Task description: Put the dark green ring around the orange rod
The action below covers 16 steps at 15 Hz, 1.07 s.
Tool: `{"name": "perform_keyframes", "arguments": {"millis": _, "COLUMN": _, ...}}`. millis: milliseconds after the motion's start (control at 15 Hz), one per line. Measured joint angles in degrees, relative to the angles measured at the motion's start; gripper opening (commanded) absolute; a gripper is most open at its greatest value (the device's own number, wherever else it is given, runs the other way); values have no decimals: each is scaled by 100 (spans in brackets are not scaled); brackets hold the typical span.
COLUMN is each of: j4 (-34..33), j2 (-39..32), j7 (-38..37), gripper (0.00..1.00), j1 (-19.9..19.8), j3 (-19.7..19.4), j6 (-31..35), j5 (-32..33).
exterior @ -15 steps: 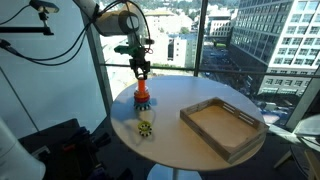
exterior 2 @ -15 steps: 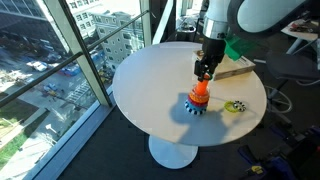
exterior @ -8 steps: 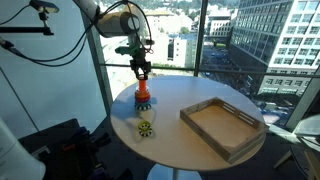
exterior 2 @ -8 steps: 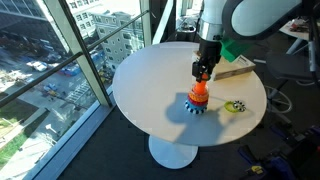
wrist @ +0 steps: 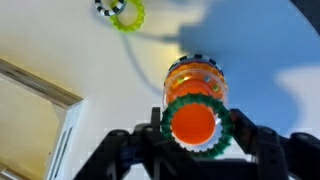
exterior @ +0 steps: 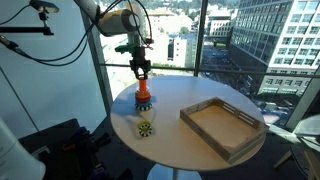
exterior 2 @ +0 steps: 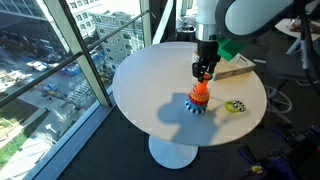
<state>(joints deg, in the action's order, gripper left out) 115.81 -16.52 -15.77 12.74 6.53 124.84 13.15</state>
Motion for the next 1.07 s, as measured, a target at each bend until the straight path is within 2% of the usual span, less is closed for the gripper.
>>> {"name": "perform_keyframes", "arguments": {"millis": 533, "j4": -245, "j2": -257, "j7": 0, "gripper": 44, "j1": 10, "j3": -30, "j6": -205, "j5": 0}}
{"name": "perform_keyframes", "arguments": {"millis": 600, "j4": -268, "j2": -287, "j7": 0, "gripper": 72, "j1": 10, "j3": -36, "j6": -205, "j5": 0}}
{"name": "perform_keyframes", "arguments": {"millis": 667, "j4": -287, "j2": -312, "j7": 0, "gripper": 94, "j1": 10, "j3": -41, "j6": -205, "j5": 0}}
{"name": "perform_keyframes", "arguments": {"millis": 733, "j4": -306, "j2": -335, "j7": 0, "gripper": 94, "j1": 10, "j3": -44, "j6": -205, "j5": 0}}
{"name": "perform_keyframes", "arguments": {"millis": 867, "j4": -328, "j2": -360, "j7": 1, "gripper": 100, "j1": 11, "j3": -44, "j6": -209, "j5": 0}}
{"name": "perform_keyframes", "arguments": {"millis": 1067, "j4": -350, "j2": -358, "j7": 61, "gripper": 100, "j1": 11, "j3": -17, "j6": -330, "j5": -89}}
